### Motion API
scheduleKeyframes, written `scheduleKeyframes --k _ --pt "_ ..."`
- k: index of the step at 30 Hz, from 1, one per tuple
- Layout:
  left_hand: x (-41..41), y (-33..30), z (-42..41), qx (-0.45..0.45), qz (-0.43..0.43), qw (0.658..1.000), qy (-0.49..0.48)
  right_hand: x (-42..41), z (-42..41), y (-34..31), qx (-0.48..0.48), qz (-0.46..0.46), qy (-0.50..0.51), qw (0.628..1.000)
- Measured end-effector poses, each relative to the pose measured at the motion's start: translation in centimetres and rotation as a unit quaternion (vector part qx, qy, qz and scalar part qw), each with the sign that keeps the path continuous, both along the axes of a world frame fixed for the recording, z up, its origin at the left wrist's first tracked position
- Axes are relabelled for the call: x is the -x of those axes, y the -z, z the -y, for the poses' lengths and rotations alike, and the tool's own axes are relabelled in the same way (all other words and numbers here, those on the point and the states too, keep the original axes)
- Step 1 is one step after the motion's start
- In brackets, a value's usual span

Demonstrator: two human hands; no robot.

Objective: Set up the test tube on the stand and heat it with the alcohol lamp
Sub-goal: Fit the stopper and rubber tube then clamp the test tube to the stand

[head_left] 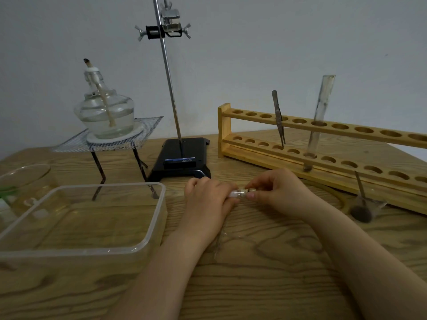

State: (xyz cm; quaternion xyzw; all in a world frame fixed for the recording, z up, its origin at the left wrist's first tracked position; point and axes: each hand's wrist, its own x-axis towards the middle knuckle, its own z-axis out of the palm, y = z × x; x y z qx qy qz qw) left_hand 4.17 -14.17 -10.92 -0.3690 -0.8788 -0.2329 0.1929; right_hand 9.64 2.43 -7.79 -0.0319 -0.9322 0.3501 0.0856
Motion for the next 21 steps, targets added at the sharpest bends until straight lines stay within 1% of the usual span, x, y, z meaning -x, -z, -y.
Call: scheduleKeyframes --k 16,21 --pt "-0.3 -0.22 0.02 -0.004 -0.035 0.999 0.006 -0.36 -0.01 -0.56 0.067 0.026 -0.002 0.997" --pt "-0.13 0.14 -0.16 0.01 -0.024 1.0 -0.003 -0.43 0.1 -0.58 0.061 0.03 0.001 0.998"
